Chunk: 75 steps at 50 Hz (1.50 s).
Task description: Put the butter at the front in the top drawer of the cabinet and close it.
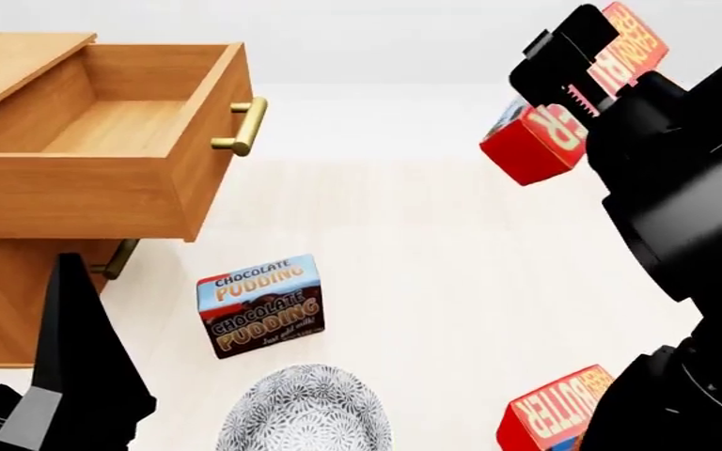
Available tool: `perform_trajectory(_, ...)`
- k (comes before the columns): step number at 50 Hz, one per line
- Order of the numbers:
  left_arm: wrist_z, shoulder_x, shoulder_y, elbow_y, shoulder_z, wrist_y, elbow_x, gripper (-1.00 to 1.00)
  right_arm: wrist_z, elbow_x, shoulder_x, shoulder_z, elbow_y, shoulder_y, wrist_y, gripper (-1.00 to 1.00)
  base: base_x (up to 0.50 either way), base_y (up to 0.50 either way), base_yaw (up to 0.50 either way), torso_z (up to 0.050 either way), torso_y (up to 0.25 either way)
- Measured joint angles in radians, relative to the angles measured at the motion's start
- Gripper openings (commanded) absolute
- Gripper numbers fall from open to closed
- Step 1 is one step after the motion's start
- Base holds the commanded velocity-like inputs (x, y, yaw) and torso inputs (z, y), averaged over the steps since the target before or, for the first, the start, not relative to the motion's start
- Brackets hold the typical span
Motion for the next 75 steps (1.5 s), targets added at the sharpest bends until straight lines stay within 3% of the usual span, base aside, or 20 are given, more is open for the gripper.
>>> perform_trajectory(27,-0.019,-0.018,-0.062,-0.004,0.052,-0.082,0.078,1.00,-0.012,0.099,-0.047,-0.045,-0.061,-0.025,-0.075,-1.00,0.00,0.00,0.00,0.000,0.001)
perform_trajectory(61,0.042,-0.068,-0.215,0.060,0.241,-0.203,0.429,1.00,-0.042,0.103,-0.031,-0.091,-0.050,-0.028,-0.145,-1.00,0.00,0.00,0.00,0.000,0.001)
perform_trajectory(75,0.093,-0.061,-0.338,0.019,0.332,-0.243,0.575,1.00,-0.041,0.108,-0.029,-0.119,-0.046,-0.022,-0.164,-1.00,0.00,0.00,0.00,0.001,0.001)
